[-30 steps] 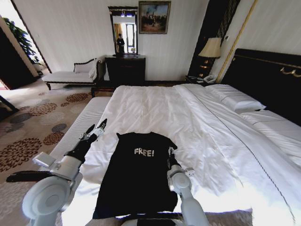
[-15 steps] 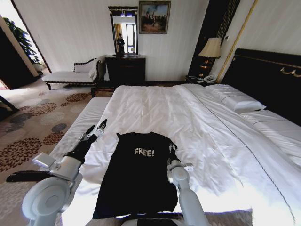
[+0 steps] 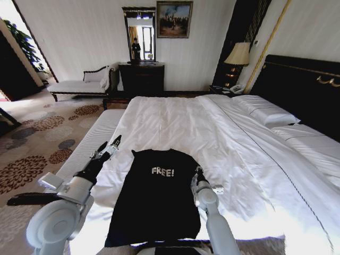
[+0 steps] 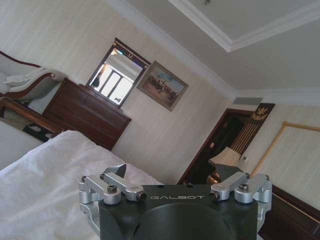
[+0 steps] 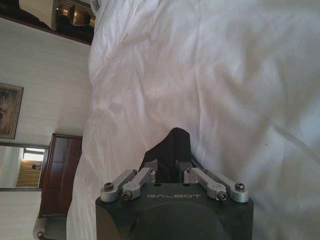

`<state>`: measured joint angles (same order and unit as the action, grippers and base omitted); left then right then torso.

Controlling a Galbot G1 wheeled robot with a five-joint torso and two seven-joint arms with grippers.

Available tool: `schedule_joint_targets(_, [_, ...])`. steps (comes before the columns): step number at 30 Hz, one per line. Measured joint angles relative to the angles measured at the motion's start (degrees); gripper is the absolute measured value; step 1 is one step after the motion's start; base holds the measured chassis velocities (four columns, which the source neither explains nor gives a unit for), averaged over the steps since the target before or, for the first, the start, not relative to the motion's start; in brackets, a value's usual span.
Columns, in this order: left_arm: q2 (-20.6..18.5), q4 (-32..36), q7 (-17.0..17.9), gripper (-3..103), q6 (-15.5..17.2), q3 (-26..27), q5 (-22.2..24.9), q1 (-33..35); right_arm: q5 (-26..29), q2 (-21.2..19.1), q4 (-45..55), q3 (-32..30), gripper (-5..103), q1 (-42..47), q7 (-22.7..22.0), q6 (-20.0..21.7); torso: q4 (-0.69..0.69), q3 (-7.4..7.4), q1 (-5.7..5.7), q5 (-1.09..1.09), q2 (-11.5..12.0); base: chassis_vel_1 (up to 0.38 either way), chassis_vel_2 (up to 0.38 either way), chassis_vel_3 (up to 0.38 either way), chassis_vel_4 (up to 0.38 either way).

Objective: Fold the clothes on the bed.

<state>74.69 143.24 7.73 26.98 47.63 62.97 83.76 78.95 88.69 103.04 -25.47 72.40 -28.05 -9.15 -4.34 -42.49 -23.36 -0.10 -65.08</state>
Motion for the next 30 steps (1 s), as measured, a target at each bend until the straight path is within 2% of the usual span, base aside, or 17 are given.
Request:
schedule_joint_targets(2, [0.0,0.0,0.0,100,0.0,0.0,0.0,0.0,-0.2,0.0,0.3,0.4,10,0.5,0.1,0.0,0.00,0.00,0.00,0.00,0.0,0.000,0.000,0.000,0.000])
schedule_joint_targets(3, [0.0,0.0,0.0,100,0.0,0.0,0.0,0.0,-0.2,0.0,0.3,0.4,10,0.5,0.1,0.0,0.00,0.00,0.00,0.00,0.0,0.000,0.000,0.000,0.000])
schedule_joint_targets(5, [0.0,0.0,0.0,100,0.0,0.0,0.0,0.0,-0.5,0.0,0.6,0.7,2,0.9,0.1,0.2,0.00,0.00,0.00,0.00,0.0,0.000,0.000,0.000,0.000])
schedule_joint_targets(13, [-0.3,0.0,0.0,100,-0.1,0.1,0.1,-0.2,-2.8,-1.2,0.7,0.9,0,0.5,2.1,0.3,0.00,0.00,0.00,0.00,0.0,0.000,0.000,0.000,0.000])
schedule_joint_targets(16, [-0.3,0.0,0.0,100,-0.2,0.1,0.1,-0.3,-7.2,-2.1,1.2,0.9,0,1.1,6.5,0.0,0.01,0.00,0.00,-0.01,0.0,0.000,0.000,0.000,0.000])
schedule_joint_targets(17, [-0.3,0.0,0.0,100,-0.2,0.1,0.1,-0.3,-7.2,-2.1,1.2,0.9,0,1.1,6.5,0.0,0.01,0.00,0.00,-0.01,0.0,0.000,0.000,0.000,0.000])
schedule_joint_targets(19, [-0.2,0.0,0.0,100,-0.2,0.1,0.1,-0.3,-12.3,-2.9,1.6,1.4,0,2.6,11.6,-0.4,-0.01,0.00,0.00,0.00,0.0,0.000,0.000,0.000,0.000])
schedule_joint_targets(21, [0.0,0.0,0.0,100,-0.3,-0.1,0.1,-0.4,-16.2,-3.4,1.3,2.0,0,3.7,14.2,-0.9,0.00,0.00,0.00,-0.01,0.0,0.000,0.000,0.000,0.000])
schedule_joint_targets(28, [0.4,0.0,0.0,100,-0.4,-0.3,-0.1,-0.4,-19.1,-3.2,-1.1,2.5,-1,4.5,14.0,-1.2,0.01,0.00,0.00,0.00,0.0,0.000,0.000,0.000,0.000])
schedule_joint_targets(30, [0.4,0.0,-0.1,100,-0.5,-0.2,-0.1,-0.2,-19.5,-3.1,-2.2,2.4,9,4.5,13.3,-1.3,0.00,0.00,0.00,0.00,0.0,0.000,0.000,0.000,0.000])
